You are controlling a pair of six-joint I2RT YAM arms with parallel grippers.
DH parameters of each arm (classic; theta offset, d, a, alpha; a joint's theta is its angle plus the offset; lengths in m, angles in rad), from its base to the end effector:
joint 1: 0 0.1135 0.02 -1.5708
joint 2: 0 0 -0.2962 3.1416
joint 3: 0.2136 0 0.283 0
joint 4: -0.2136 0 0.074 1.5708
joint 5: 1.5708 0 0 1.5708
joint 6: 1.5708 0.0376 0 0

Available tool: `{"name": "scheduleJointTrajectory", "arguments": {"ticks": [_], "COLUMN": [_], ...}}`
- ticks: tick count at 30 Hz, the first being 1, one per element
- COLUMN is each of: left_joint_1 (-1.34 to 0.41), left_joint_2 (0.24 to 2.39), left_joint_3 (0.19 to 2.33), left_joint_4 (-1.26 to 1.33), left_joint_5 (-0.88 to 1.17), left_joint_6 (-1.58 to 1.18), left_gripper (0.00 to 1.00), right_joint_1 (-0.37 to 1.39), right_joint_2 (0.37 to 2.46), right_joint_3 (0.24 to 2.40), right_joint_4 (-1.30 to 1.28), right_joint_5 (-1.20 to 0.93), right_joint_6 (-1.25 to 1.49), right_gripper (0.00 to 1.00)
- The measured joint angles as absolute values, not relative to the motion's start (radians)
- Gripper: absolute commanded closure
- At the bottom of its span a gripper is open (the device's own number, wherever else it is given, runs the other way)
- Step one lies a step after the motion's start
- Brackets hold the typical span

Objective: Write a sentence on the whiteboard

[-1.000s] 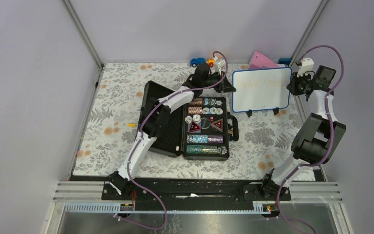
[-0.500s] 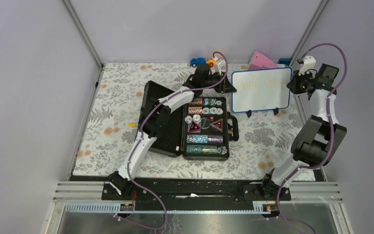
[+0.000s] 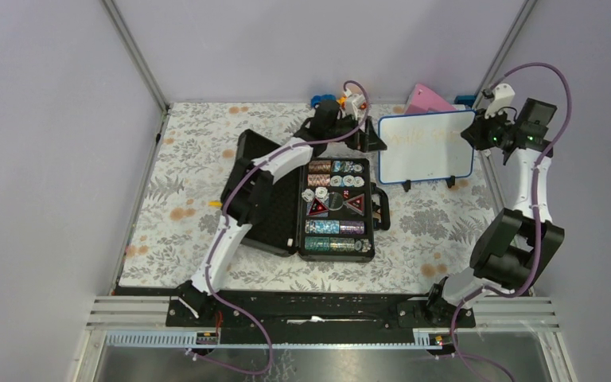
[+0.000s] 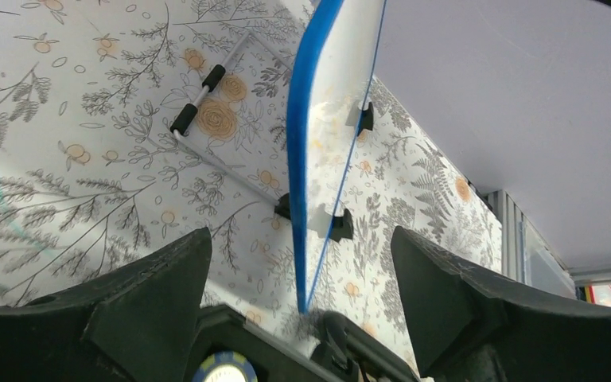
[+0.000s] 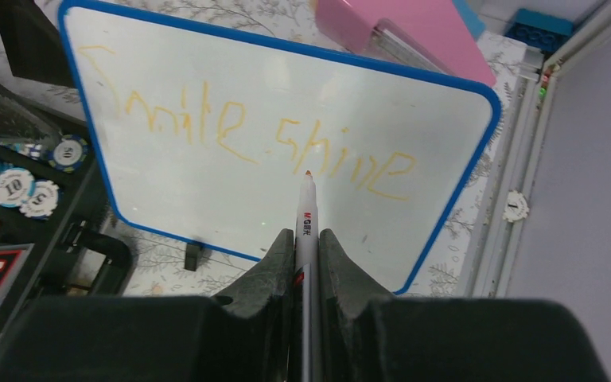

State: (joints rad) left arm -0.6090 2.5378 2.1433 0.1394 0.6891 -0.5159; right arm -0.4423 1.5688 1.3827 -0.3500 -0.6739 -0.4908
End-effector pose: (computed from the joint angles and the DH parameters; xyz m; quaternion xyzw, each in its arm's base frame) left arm 0.5128 -0.3868 0.2048 0.2410 0.7344 -0.5330 0.3443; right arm 0.3636 -0.1462 0.3647 -0.1833 0.8161 0.0467 0.5461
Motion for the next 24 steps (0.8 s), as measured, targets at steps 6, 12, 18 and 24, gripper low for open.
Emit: {"name": "scheduleJointTrajectory", "arguments": {"ticks": [6, 12, 18, 24], "left_joint_1": [-0.553, -0.512, -0.514, -0.499], "left_joint_2": [2.356, 2.194, 2.219, 2.294], "left_joint_3": [2.002, 1.860, 1.834, 1.920], "left_joint_4": [0.103, 0.141, 0.157, 0.103], "left_joint_5": [0.715, 0.731, 0.764, 0.804], "left_joint_6": [-0.455, -0.400, -0.399, -0.401], "left_gripper": [0.17, 0.25, 0.29, 0.29], "right_joint_1": [-0.382, -0.331, -0.279, -0.263], "right_joint_2": [1.520, 1.491, 1.491, 1.491], "right_joint_3": [1.358, 1.285, 1.188, 1.148], "right_joint_4": [-0.367, -0.353, -0.317, -0.247], "right_joint_5": [-0.677, -0.701, -0.704, -0.728], "right_joint_6": [-0.474, -0.445, -0.401, -0.348], "right_gripper": [1.00, 1.00, 1.00, 1.00]}}
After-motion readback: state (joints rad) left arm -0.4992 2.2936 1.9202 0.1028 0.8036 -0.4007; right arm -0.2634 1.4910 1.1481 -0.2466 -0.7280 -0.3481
